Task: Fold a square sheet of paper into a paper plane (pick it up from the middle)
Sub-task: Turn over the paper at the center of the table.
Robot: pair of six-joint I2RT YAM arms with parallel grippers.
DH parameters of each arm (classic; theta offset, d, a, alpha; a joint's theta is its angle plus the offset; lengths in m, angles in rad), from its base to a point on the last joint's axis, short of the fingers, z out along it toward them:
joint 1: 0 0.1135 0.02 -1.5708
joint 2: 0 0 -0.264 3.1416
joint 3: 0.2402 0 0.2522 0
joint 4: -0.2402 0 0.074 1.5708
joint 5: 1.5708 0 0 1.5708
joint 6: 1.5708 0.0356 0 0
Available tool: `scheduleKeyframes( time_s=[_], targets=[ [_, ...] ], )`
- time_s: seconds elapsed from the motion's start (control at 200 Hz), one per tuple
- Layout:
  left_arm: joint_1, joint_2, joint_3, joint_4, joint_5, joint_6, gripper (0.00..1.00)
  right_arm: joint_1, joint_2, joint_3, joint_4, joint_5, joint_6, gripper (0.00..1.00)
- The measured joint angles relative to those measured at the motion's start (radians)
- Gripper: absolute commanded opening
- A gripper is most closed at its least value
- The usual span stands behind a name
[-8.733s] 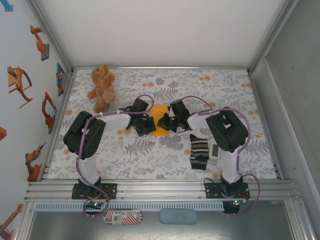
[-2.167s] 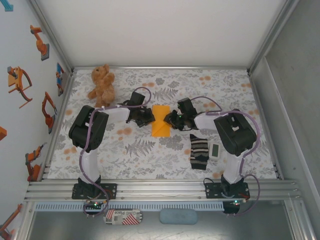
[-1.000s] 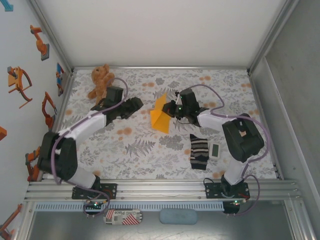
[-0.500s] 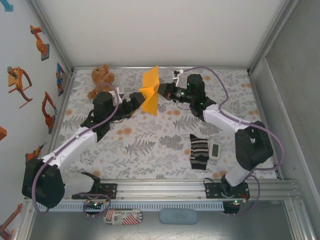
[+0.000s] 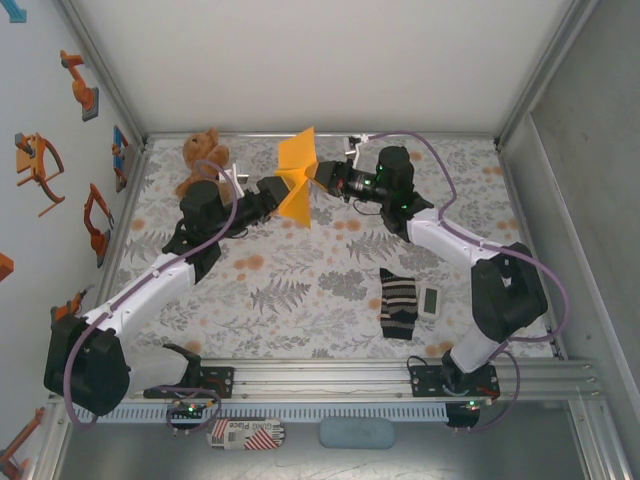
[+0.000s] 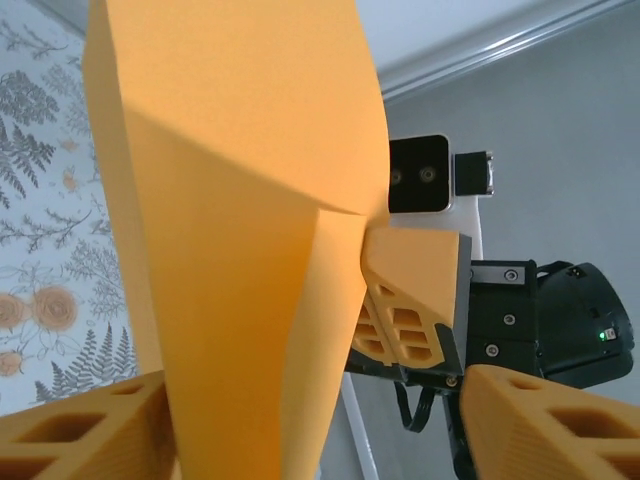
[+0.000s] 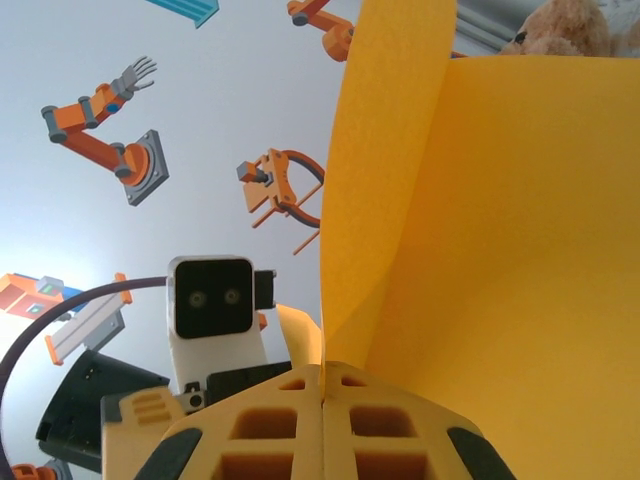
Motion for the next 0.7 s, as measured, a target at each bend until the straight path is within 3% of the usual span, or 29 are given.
scheduleKeyframes(
  time_s=[0.165,0.446,0.601,0.701],
  targets=[
    [0.005,0.000,0.000,0.026,0.009,-0.003,0.43,-0.004,-0.024,0.000,-0.010,-0.006,0.000,0.00],
    [0.015,0.000,0.000,0.042,0.030,0.000,0.24,-0.004,-0.032,0.000,-0.022,-0.005,-0.001,0.00],
    [0.017,0.002,0.001,0.043,0.033,0.006,0.12,-0.004,-0.034,0.004,-0.093,0.007,-0.034,0.15],
    [0.023,0.005,0.003,0.024,0.031,0.021,0.09,-0.005,-0.039,0.018,-0.175,0.036,-0.084,0.27]
  ],
)
